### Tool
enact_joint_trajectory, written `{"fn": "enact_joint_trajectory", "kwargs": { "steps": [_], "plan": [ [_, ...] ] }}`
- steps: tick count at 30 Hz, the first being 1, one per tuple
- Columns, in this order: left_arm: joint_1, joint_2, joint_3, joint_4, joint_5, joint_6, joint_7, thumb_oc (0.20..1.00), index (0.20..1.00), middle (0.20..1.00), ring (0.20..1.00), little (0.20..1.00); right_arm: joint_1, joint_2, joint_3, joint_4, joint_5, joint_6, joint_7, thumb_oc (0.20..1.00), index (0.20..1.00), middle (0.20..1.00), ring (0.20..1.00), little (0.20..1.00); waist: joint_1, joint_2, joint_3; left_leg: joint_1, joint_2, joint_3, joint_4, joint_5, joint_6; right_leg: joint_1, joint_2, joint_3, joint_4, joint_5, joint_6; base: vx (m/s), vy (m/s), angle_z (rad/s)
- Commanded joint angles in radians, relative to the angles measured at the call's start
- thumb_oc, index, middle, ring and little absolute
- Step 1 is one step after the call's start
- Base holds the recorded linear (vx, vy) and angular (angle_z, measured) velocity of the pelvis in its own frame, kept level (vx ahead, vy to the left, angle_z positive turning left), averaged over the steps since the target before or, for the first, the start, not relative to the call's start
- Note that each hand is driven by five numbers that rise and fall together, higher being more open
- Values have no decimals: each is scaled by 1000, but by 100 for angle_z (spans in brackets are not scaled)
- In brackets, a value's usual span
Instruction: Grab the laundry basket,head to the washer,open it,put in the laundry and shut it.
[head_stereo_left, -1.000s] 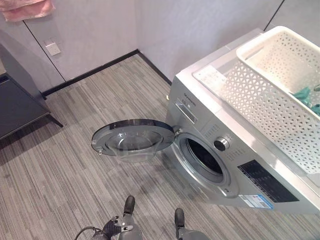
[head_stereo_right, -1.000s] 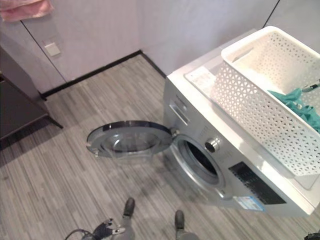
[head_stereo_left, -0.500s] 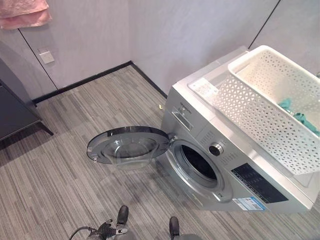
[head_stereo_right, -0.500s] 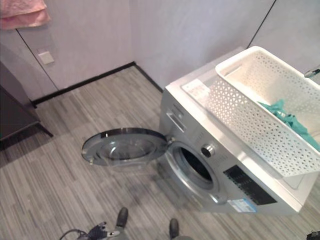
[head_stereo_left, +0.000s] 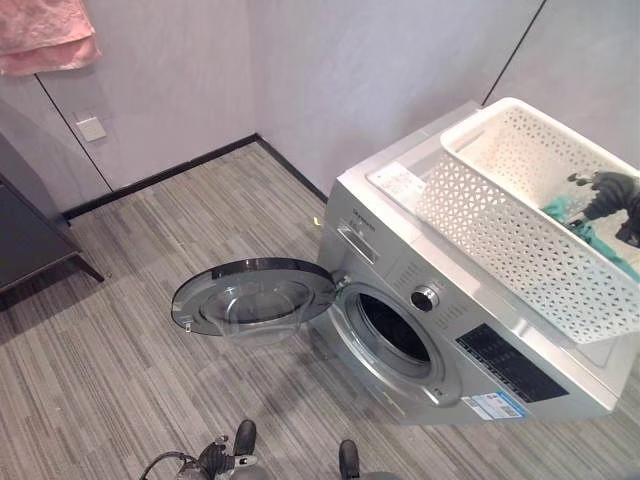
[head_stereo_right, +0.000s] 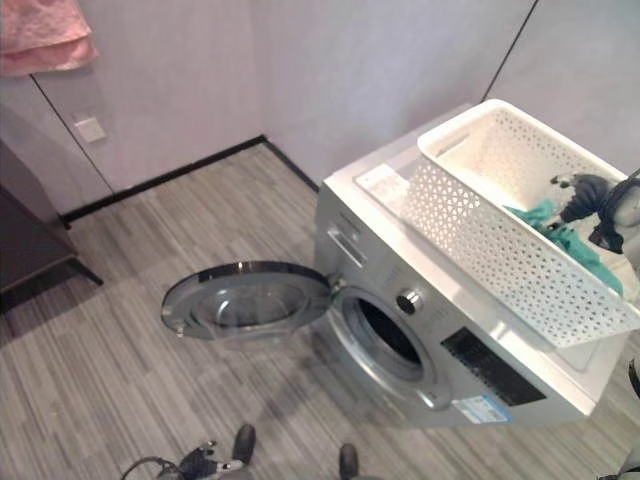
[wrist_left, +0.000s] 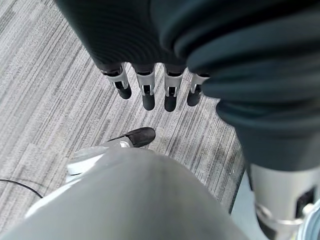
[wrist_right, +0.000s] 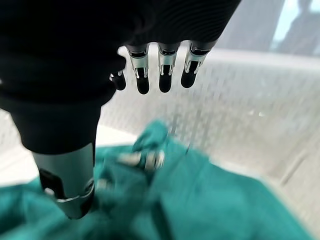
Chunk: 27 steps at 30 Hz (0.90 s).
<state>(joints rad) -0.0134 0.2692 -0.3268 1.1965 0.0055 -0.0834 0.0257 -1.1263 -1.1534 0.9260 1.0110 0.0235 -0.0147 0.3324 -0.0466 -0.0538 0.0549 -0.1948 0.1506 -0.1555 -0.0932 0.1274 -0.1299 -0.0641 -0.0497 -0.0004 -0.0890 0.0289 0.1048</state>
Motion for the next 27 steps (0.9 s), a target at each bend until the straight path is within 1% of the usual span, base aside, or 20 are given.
{"fn": "enact_joint_trajectory", "kwargs": {
  "steps": [1, 9, 13, 16, 18, 19, 22, 27],
  "plan": [
    [-26, 21, -5, 14, -27, -13, -2, 1000, 1000, 1000, 1000, 1000, -99, -22, -11, 85, -25, 16, -5, 1000, 1000, 1000, 1000, 1000, 29, -62, 60, 172, 8, 18, 6, -181, 28, -123, -49, 25, 76, -49, 32, 0, 0, 0],
    [-10, 25, -5, 15, -33, -16, -8, 1000, 1000, 1000, 1000, 1000, -77, -4, -30, 177, -59, 21, 4, 1000, 1000, 1000, 1000, 1000, 46, -51, 73, 148, 7, 2, 6, -168, 26, -125, -52, 16, 66, -51, 27, 2, -14, 5],
    [-6, 33, -6, 11, -38, -17, -13, 1000, 1000, 1000, 1000, 1000, -53, 0, -35, 227, -85, 25, 26, 1000, 1000, 1000, 1000, 1000, 58, -45, 81, 136, 5, -11, 6, -162, 25, -126, -52, 10, 61, -53, 24, 8, -42, 6],
    [-3, 43, -11, -5, -40, -17, -18, 1000, 1000, 1000, 1000, 1000, -29, -8, -11, 256, -125, 33, 71, 1000, 1000, 1000, 1000, 1000, 68, -42, 90, 124, 7, -18, 6, -155, 21, -126, -51, 3, 55, -55, 20, 7, -34, 10],
    [-2, 43, -12, -6, -40, -17, -18, 1000, 1000, 1000, 1000, 1000, -28, -8, -12, 256, -125, 33, 71, 1000, 1000, 1000, 1000, 1000, 68, -42, 89, 124, 7, -18, 6, -155, 21, -126, -51, 3, 55, -55, 20, 11, -28, 8],
    [0, 43, -14, -12, -41, -18, -19, 1000, 1000, 1000, 1000, 1000, 3, -6, 5, 242, -148, 34, 100, 1000, 1000, 1000, 1000, 1000, 73, -41, 93, 120, 11, -22, 6, -152, 19, -124, -48, -1, 50, -58, 18, 15, -34, 10],
    [-3, 41, -16, -14, -44, -18, -21, 1000, 1000, 1000, 1000, 1000, 23, -6, 12, 217, -143, 38, 118, 1000, 1000, 1000, 1000, 1000, 75, -41, 96, 119, 13, -25, 6, -150, 18, -124, -46, -1, 49, -60, 17, 16, -38, 7],
    [-23, 34, -25, -30, -60, -25, -22, 1000, 1000, 1000, 1000, 1000, 69, -17, 27, 139, -96, 46, 162, 1000, 1000, 1000, 1000, 1000, 75, -43, 113, 106, 18, -30, 6, -142, 12, -132, -42, -6, 48, -64, 14, -11, -29, 1]
  ]
}}
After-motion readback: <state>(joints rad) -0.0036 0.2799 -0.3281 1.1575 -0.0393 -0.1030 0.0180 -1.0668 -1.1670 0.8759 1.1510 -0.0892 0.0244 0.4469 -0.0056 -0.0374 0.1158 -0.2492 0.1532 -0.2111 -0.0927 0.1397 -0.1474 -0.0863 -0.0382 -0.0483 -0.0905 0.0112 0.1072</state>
